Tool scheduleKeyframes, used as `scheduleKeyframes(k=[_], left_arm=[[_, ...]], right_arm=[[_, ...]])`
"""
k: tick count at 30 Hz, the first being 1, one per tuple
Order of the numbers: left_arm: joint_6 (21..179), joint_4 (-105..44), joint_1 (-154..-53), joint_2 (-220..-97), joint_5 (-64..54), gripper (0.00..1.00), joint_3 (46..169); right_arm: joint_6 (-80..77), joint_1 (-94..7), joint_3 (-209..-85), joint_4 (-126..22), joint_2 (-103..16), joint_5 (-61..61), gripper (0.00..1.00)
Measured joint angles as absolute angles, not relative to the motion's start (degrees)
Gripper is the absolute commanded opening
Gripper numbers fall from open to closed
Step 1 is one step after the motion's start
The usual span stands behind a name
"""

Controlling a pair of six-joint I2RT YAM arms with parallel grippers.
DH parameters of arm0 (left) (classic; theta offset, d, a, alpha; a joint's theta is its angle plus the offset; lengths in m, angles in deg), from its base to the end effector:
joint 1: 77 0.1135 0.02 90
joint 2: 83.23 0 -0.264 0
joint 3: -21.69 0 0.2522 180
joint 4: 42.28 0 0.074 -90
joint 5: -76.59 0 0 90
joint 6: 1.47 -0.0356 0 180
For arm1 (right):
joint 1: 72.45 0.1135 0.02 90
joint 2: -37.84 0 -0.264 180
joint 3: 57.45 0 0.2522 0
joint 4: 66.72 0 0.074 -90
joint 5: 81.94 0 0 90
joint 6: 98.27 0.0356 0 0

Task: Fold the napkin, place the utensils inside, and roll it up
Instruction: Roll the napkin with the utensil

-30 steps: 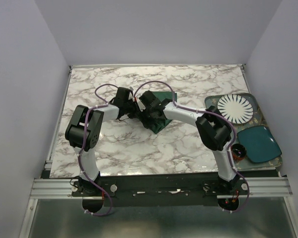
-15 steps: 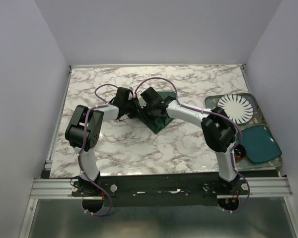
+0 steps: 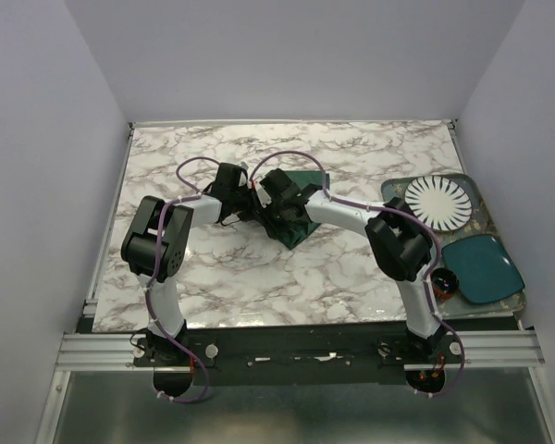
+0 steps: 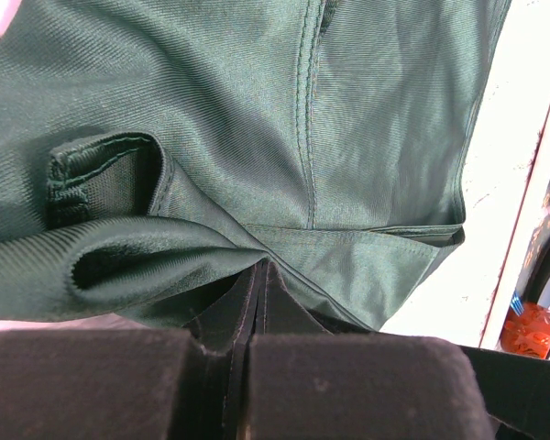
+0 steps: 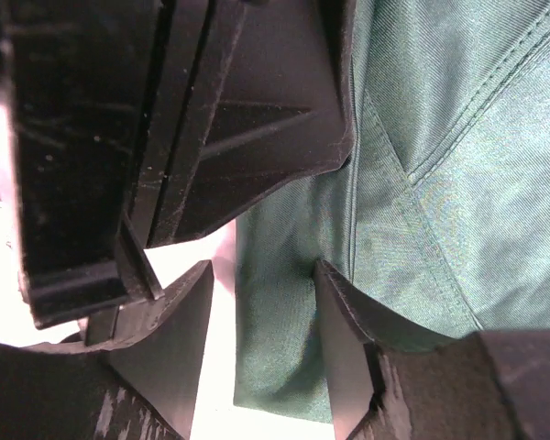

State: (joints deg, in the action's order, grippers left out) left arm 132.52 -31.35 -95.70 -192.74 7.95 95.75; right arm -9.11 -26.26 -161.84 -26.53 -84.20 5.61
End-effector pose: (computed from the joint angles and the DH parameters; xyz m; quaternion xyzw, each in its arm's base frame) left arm 0.3629 -0.1365 0.1385 -0.1325 0.9053 -0.3369 0.2223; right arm 0.3164 0.3321 0.1681 -0.3887 0.8785 0.1257 0.2476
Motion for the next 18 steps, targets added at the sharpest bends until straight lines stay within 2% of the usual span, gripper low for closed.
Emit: scheduleKeyframes(k=[5,9,11,16,18], left_arm=[[132.5,-31.5,-95.5,-192.7,8.1,0.0,95.6],[132.5,-31.8,-95.4,-192.6,8.3,0.0,95.4],[132.6,-32.2,-95.3,-192.4,8.3,0.0,94.9],[133.3,-33.6,-94.6,-192.0,9.2,0.0,93.5],[133.5,-33.9,-94.5,-192.0,9.4,0.0,93.3]], right_arm=[[-7.6,-26.3,-160.4,-28.4,-83.9,6.2,0.56],[-6.5,-26.3,-157.8,-31.2,-82.8,7.3,0.44],[-5.9,-26.2,-156.4,-32.7,-82.3,8.8,0.43],[-4.6,-25.4,-153.8,-35.9,-81.5,13.0,0.54],[-4.3,-24.6,-153.1,-37.0,-81.5,14.5,0.55]])
